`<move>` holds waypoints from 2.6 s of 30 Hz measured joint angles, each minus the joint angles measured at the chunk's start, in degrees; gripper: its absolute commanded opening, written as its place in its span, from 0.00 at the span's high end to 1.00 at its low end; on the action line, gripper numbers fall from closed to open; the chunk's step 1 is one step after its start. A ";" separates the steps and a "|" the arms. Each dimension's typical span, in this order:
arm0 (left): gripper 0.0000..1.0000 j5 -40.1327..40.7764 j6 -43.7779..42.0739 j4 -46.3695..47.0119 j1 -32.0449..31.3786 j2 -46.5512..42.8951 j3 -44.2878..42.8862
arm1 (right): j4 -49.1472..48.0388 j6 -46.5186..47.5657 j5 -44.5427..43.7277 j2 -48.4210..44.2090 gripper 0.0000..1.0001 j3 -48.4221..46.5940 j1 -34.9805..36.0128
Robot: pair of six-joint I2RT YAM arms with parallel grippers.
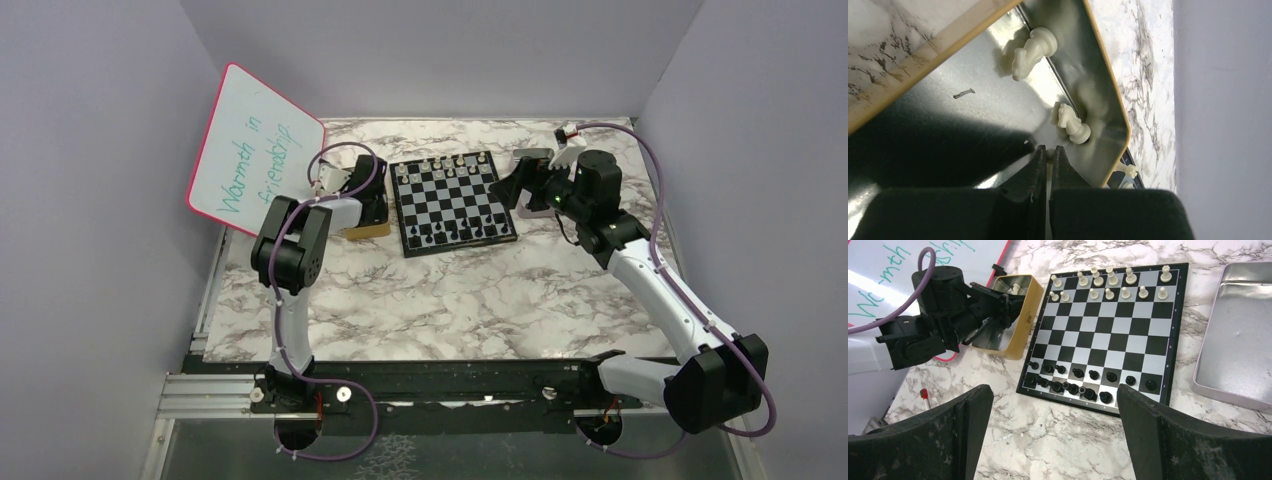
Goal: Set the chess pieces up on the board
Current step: Pick up the chess piece from the storage box, then place the chess piece on the chessboard.
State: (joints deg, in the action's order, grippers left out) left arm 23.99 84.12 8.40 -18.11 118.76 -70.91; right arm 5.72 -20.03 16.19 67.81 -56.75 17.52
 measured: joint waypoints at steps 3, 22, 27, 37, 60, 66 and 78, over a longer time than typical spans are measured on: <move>1.00 0.20 -2.62 -0.13 -0.02 -1.51 0.57 | -0.02 -0.02 0.02 0.00 0.00 0.00 0.00; 1.00 -3.78 -39.85 10.80 -0.61 -17.77 4.22 | 0.48 -0.52 -0.13 -0.37 0.00 0.00 0.00; 1.00 -10.60 -49.62 13.35 -3.08 -17.92 4.46 | 0.57 -0.52 -0.28 -1.31 0.00 0.00 0.00; 1.00 -23.12 -61.20 18.95 -10.10 -11.43 3.50 | 0.76 -0.52 -0.92 -2.40 0.00 1.20 0.00; 1.00 -29.35 -54.16 22.49 -14.03 -8.94 4.37 | -1.38 0.50 -0.24 -0.15 0.28 2.71 0.00; 1.00 -35.47 -46.69 24.00 -13.46 -17.81 8.22 | -9.46 1.22 5.51 2.80 0.33 6.43 0.00; 1.00 -45.62 -40.39 24.46 -12.57 -23.91 14.27 | -23.43 5.79 9.01 9.46 0.37 9.94 3.82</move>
State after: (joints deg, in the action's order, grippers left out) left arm -21.63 43.72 32.86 -30.68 94.85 -56.64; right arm -17.72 -14.24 25.19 77.28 -46.81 21.34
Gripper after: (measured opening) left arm 0.017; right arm 0.623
